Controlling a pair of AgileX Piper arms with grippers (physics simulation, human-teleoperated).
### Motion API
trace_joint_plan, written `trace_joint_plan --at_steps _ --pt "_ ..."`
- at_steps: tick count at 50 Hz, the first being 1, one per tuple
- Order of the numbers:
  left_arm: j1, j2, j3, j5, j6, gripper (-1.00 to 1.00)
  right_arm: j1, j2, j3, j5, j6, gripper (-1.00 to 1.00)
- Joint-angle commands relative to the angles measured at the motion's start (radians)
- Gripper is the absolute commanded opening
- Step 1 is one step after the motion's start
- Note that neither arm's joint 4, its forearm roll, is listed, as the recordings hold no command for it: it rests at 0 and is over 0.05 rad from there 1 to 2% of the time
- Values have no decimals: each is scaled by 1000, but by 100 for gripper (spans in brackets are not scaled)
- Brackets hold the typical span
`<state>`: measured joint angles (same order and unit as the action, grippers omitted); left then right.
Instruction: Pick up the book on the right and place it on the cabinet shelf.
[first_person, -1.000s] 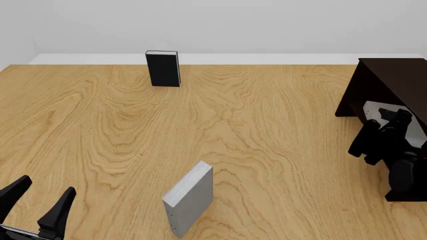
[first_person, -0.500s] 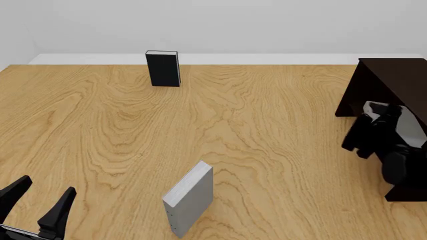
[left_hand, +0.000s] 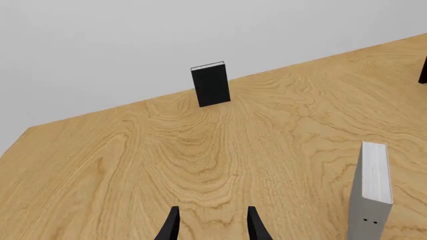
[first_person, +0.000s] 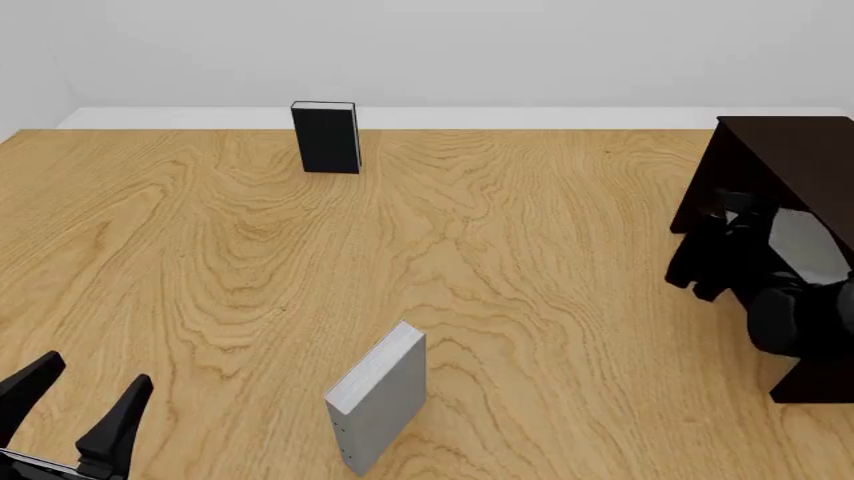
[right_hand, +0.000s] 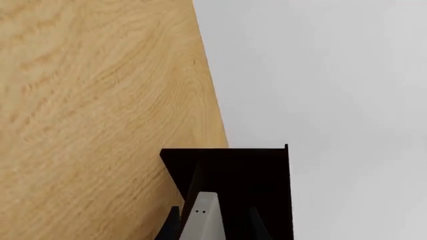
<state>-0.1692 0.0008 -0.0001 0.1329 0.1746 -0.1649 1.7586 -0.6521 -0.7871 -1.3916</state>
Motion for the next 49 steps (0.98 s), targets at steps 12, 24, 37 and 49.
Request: trace_joint_plan --at_steps 12,24,37,49 --pt "-2 0 0 0 -1 100 94 -185 -53 184 105 100" --pt "-4 0 0 -7 -1 100 120 -333 4 261 171 100" --pt "-9 1 0 -12 0 100 145 -514 12 407 276 100" --pt "-12 1 0 -15 -1 100 154 -689 48 523 321 100"
